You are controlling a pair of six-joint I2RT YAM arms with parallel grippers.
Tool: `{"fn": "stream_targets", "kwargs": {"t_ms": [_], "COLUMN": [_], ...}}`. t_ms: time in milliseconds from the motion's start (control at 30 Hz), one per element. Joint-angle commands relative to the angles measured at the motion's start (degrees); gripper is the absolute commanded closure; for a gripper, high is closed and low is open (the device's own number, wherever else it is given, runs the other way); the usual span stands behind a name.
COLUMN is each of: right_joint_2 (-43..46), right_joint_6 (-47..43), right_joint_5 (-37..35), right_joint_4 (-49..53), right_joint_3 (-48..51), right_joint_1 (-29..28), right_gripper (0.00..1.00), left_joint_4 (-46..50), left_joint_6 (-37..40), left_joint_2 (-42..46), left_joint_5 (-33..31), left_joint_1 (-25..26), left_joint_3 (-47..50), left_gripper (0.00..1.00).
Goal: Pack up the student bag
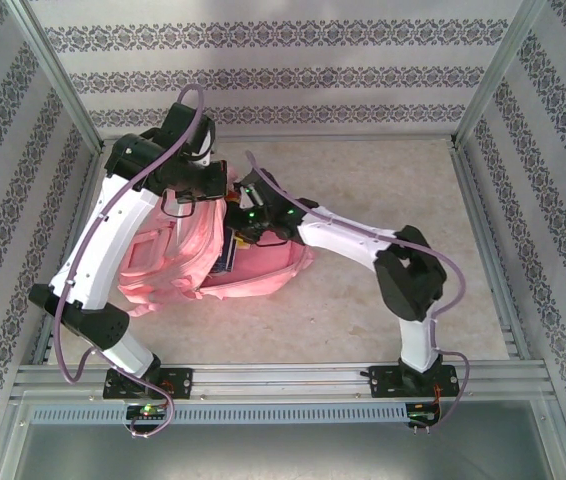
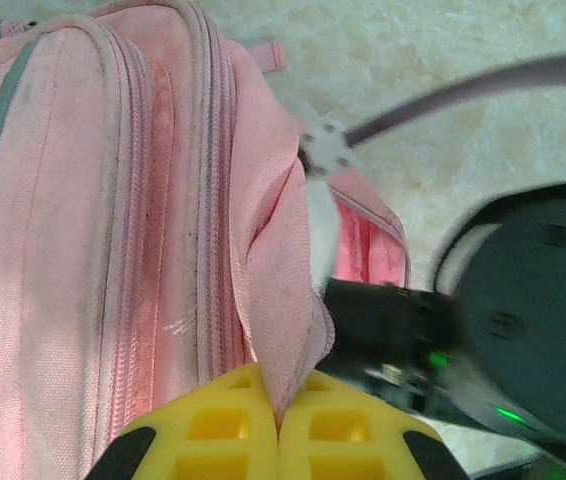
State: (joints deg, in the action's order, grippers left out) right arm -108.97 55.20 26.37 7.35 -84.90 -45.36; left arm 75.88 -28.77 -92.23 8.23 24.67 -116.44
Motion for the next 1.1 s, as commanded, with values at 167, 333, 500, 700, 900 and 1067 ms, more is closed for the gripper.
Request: {"fn": "stream_targets", "kwargs": {"t_ms": [167, 333, 500, 700, 900, 1067], "right_joint_2": [18.2, 30.7, 39.4, 43.7, 43.5, 43.0], "right_joint_6": [-12.0, -13.6, -21.3, -29.9, -32.7, -34.0], "right_joint_5": [-0.1, -7.0, -9.8, -13.2, -13.2, -14.4], "right_joint_4": [9.1, 9.2, 6.2, 4.3, 5.2, 3.6], "right_joint_3": [13.9, 26.5, 34.2, 39.1, 40.6, 43.3], "right_joint_1": [6.1, 12.2, 11.1, 5.5, 2.3, -1.8], "right_gripper": [0.19, 0.25, 0.28, 0.29, 0.35, 0.38], "left_joint_4": [-12.2, -19.6, -23.7, -27.4, -27.1, -26.8], "left_joint_6": [-3.8, -7.3, -8.2, -10.3, -10.4, -11.0], "left_joint_2": [1.4, -1.5, -7.5, -15.6, -23.3, -25.4], "left_joint_5": [8.2, 14.9, 15.5, 15.0, 16.2, 17.3], "left_joint_1": [-0.7, -0.2, 3.3, 6.0, 6.4, 6.4], "left_joint_3": [6.3, 13.3, 15.4, 14.1, 6.2, 0.9], "left_gripper": [1.0, 1.0, 1.0, 0.99, 0.95, 0.77]}}
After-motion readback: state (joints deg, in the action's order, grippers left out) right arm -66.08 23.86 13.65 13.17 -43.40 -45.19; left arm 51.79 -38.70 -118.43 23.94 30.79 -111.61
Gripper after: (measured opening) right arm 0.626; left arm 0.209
